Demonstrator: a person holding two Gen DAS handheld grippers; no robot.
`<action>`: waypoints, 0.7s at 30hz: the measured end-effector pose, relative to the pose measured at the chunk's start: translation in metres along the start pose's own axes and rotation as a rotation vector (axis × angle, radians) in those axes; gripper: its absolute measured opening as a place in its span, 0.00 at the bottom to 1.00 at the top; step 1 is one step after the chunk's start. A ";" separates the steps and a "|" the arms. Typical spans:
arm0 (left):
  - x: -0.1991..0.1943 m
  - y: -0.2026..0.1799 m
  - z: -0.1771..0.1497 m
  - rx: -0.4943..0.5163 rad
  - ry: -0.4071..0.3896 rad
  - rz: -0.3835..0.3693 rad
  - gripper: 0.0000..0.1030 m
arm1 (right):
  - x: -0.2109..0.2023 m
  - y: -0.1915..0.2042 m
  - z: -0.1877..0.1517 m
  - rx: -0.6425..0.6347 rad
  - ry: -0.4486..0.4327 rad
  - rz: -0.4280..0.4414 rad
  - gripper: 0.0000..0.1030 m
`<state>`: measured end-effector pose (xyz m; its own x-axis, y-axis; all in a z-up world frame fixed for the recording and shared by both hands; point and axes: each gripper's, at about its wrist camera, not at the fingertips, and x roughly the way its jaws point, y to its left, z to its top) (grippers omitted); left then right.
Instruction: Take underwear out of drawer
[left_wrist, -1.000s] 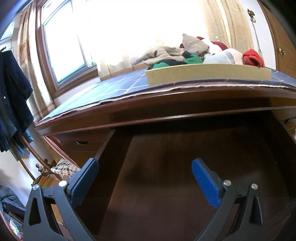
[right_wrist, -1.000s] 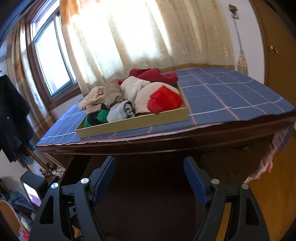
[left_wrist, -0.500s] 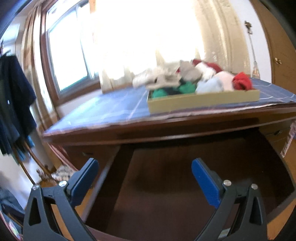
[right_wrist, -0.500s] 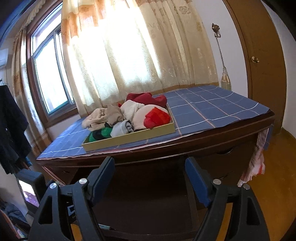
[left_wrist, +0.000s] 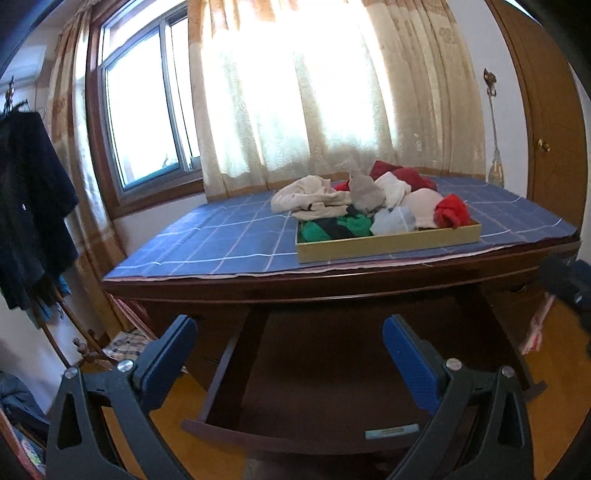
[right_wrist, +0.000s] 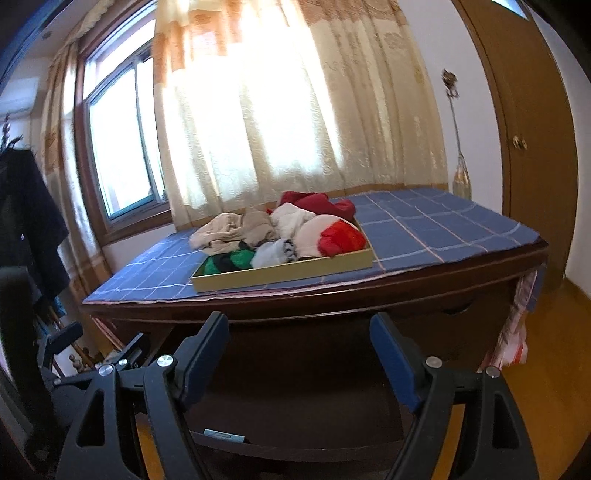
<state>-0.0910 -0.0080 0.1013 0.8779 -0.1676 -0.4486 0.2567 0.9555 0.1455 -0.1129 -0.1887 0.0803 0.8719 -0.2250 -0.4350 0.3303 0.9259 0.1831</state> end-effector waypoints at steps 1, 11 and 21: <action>-0.002 0.002 0.000 -0.006 -0.001 -0.008 1.00 | -0.001 0.003 0.000 -0.008 -0.005 0.002 0.79; -0.017 0.007 0.000 -0.019 -0.053 0.002 1.00 | -0.015 0.009 0.004 -0.011 -0.065 0.004 0.79; -0.018 0.005 -0.001 -0.019 -0.050 -0.005 1.00 | -0.017 0.004 0.005 0.006 -0.074 0.003 0.79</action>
<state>-0.1061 0.0000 0.1092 0.8960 -0.1839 -0.4041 0.2538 0.9590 0.1263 -0.1241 -0.1833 0.0928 0.8973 -0.2439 -0.3680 0.3294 0.9248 0.1902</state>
